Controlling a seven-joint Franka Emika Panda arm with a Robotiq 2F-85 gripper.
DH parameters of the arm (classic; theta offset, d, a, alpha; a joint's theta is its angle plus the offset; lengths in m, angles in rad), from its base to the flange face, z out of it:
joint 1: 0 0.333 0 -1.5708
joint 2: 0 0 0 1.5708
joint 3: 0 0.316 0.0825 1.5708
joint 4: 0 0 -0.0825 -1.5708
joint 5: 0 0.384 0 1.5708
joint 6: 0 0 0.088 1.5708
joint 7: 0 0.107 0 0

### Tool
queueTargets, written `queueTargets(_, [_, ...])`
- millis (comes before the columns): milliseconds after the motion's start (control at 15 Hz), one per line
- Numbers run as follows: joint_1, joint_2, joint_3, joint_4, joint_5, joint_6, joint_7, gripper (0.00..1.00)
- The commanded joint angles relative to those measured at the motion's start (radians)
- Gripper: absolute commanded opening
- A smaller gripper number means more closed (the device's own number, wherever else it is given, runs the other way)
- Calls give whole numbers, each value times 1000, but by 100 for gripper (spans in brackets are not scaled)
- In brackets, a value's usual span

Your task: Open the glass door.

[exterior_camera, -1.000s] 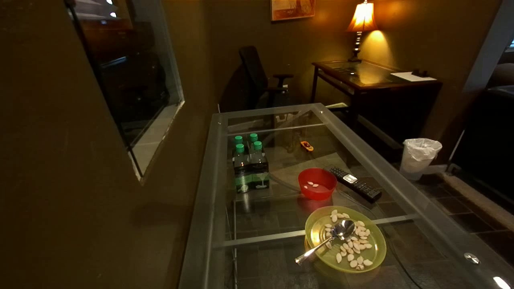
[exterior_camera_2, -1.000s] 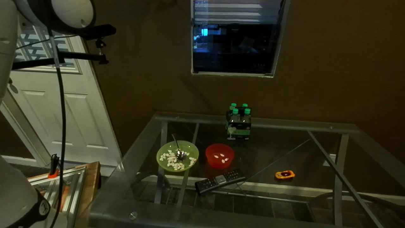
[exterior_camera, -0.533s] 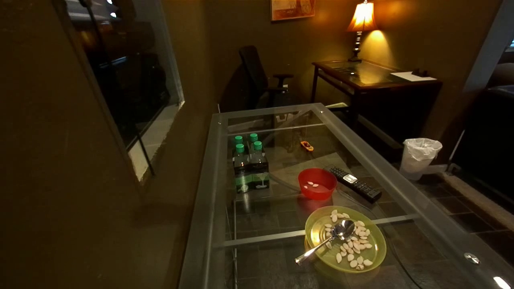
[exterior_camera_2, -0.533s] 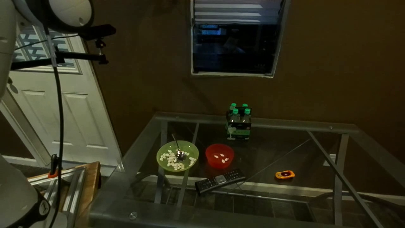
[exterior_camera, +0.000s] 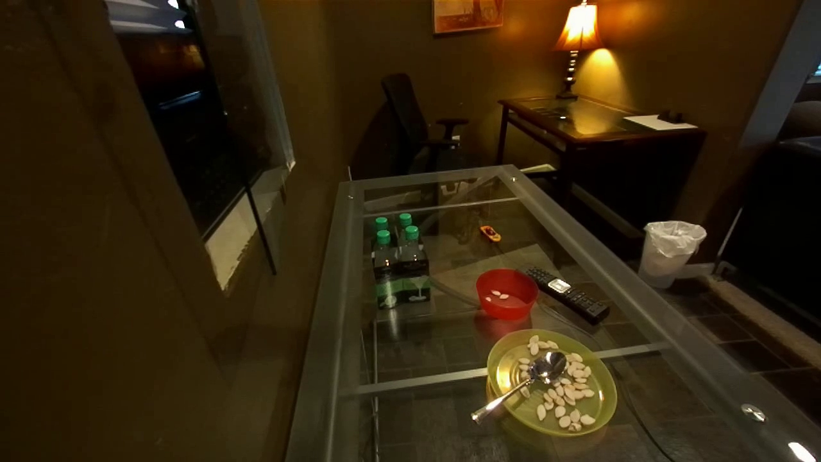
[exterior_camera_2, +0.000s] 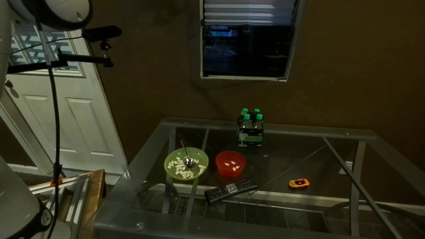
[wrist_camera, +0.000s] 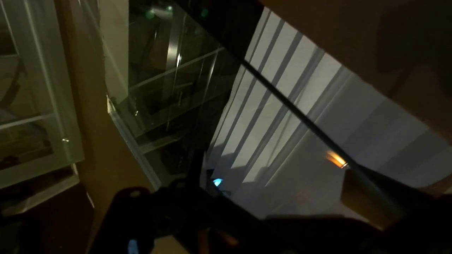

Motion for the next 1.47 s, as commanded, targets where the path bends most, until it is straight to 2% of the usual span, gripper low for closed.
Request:
queueTargets(0, [61, -9, -42, 16, -119, -70, -70, 100])
queueTargets(267, [115, -16, -83, 23, -252, -72, -150, 100])
queueTargets(867, [222, -33, -211, 21, -550, -88, -181, 100])
queueTargets(1200, [262, -56, -265, 8, -657, -158, -197, 100])
queueTargets(1400, [270, -74, -280, -1, -676, -233, -219, 100])
